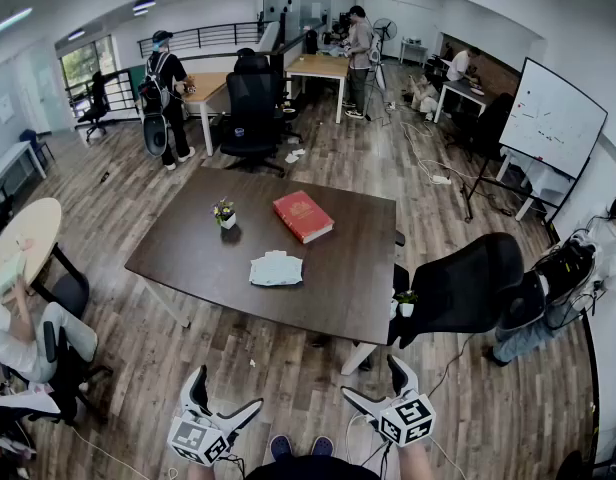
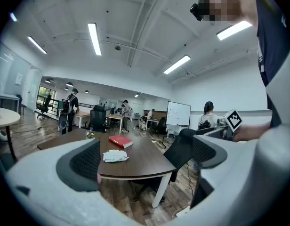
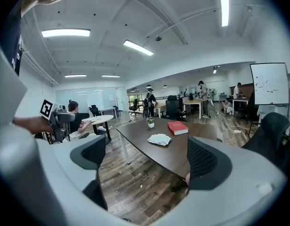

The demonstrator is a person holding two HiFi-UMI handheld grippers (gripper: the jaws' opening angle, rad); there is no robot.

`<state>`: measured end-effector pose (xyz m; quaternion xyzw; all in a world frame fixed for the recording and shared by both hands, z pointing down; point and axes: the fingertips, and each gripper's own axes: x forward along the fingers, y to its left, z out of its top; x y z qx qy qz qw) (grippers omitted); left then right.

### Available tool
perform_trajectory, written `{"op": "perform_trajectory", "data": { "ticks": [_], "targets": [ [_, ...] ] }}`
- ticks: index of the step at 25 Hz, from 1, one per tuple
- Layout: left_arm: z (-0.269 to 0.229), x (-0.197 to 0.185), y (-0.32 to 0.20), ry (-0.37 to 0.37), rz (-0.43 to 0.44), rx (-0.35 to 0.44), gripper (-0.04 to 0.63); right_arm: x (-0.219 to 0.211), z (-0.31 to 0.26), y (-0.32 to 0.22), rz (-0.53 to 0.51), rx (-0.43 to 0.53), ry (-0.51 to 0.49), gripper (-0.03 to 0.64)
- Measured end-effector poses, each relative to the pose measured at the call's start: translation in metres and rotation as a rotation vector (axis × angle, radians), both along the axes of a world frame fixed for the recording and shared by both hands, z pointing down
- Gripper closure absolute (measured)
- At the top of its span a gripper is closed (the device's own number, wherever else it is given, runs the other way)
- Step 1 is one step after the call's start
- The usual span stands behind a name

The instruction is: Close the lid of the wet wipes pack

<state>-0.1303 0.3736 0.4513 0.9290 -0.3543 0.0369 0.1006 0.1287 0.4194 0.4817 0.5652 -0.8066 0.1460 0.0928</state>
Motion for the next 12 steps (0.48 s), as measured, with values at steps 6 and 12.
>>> {"op": "perform_trajectory", "data": {
  "ticks": [6,12],
  "targets": [
    [0.0042,-0.0032,-0.0068,-0.035,0.007,0.0,-0.005,-0.0072,-0.0024,-0.0058,-0.006,-0.004,0.004,0.072],
    [0.0074,-0.0037,-0.0115,-0.026,0.017,-0.007,-0.005,-0.0106,-0.0008,-0.0088,-0.005,-0.008,-0.004,0.072]
  ]
}}
